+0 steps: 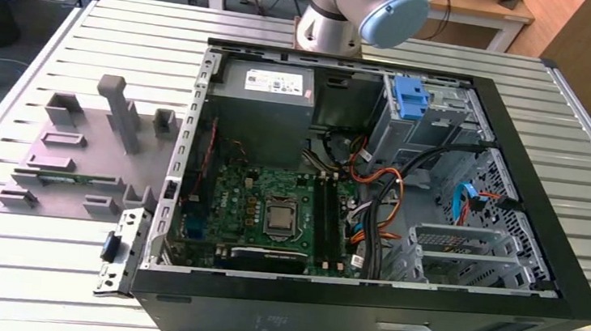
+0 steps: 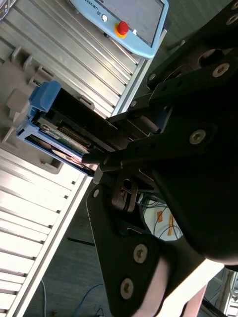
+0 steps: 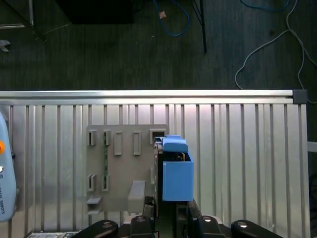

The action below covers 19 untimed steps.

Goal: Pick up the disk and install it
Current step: 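Pick up the disk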

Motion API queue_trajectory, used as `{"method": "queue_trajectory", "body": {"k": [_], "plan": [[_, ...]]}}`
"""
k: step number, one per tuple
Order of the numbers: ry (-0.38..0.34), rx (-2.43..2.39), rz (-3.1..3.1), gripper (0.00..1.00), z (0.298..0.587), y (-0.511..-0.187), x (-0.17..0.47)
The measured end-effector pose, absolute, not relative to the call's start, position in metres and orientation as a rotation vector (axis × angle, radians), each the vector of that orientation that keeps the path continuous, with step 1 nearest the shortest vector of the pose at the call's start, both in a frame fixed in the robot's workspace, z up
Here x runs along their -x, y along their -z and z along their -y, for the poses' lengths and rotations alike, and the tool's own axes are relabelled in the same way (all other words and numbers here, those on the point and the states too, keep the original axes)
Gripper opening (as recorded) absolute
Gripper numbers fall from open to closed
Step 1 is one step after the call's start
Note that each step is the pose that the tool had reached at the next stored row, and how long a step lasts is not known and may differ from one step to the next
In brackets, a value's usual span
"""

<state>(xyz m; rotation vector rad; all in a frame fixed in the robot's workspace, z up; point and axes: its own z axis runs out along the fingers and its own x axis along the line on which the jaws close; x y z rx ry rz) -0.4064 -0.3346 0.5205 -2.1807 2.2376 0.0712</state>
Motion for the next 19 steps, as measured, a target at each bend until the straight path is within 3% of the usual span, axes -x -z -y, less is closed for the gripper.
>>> {"method": "queue_trajectory", "body": {"k": [19], "plan": [[-0.071, 2.181, -2.238, 0.35, 0.335, -0.537, 0.406]]}}
